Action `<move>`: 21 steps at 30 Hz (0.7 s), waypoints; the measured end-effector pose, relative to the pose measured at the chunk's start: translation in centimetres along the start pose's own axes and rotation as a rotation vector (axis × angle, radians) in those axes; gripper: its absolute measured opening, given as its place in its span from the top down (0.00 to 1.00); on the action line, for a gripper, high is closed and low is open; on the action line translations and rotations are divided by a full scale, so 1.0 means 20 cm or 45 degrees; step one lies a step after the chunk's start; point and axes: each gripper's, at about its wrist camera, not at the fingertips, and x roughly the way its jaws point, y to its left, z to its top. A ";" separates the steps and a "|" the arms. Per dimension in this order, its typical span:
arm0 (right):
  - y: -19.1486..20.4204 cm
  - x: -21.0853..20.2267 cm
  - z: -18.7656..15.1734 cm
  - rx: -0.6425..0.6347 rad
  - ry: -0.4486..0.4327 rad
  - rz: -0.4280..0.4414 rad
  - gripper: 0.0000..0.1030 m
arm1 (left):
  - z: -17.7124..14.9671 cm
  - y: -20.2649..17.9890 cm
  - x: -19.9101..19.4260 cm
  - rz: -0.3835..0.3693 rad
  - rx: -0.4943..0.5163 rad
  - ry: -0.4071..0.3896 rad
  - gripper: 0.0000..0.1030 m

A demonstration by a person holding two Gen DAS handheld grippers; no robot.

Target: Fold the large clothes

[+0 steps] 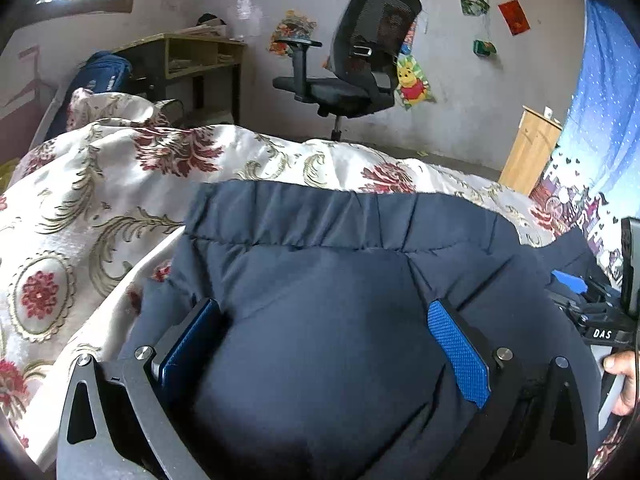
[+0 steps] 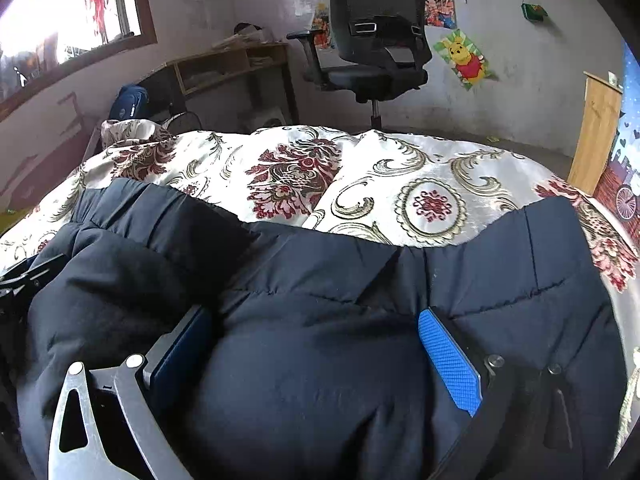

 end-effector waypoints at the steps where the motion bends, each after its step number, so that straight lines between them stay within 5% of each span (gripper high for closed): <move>1: 0.00 -0.02 0.00 0.004 0.004 -0.007 0.00 | 0.01 0.01 -0.02 -0.002 -0.010 -0.001 0.01; 14: -0.28 -0.46 -0.15 -0.084 0.020 -0.106 0.00 | -0.04 0.36 -0.24 0.036 -0.163 0.066 0.01; 17: -0.44 -0.49 -0.20 0.012 0.039 -0.156 0.00 | -0.09 0.46 -0.24 -0.011 -0.201 0.144 0.01; 21: -0.64 -0.42 -0.23 0.230 0.122 -0.062 0.00 | -0.13 0.56 -0.23 -0.103 -0.264 0.221 0.01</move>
